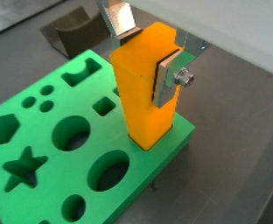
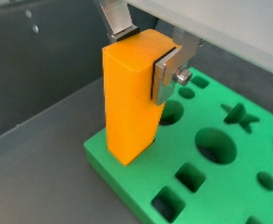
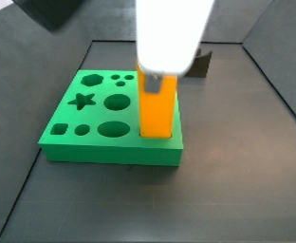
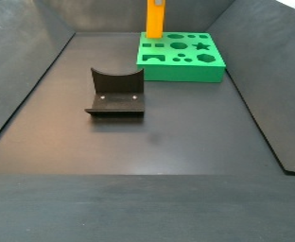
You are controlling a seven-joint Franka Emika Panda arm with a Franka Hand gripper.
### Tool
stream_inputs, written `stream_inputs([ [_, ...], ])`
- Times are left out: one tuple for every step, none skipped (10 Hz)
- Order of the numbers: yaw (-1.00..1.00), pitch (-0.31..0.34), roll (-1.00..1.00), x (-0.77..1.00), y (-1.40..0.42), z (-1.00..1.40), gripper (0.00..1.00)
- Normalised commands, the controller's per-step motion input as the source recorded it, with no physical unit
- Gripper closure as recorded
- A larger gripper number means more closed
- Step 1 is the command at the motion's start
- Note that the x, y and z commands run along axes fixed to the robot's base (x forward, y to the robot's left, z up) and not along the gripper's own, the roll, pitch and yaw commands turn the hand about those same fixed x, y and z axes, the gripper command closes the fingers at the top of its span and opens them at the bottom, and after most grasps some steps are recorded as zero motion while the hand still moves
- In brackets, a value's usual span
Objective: Insert the rectangle object.
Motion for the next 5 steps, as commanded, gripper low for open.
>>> stream_inputs([
  [-0.31, 0.01, -0.13, 0.35, 0.0, -0.41, 1.0],
  [-0.23, -0.024, -0.18, 0.02, 0.0, -0.45, 1.0],
  [-0.09, -0.124, -0.23, -0.13, 0.01, -0.56, 1.0],
  [0.02, -0.236, -0.24, -0.16, 0.0, -0.34, 1.0],
  [0.13, -0.287, -0.09, -0.29, 0.0, -0.25, 1.0],
])
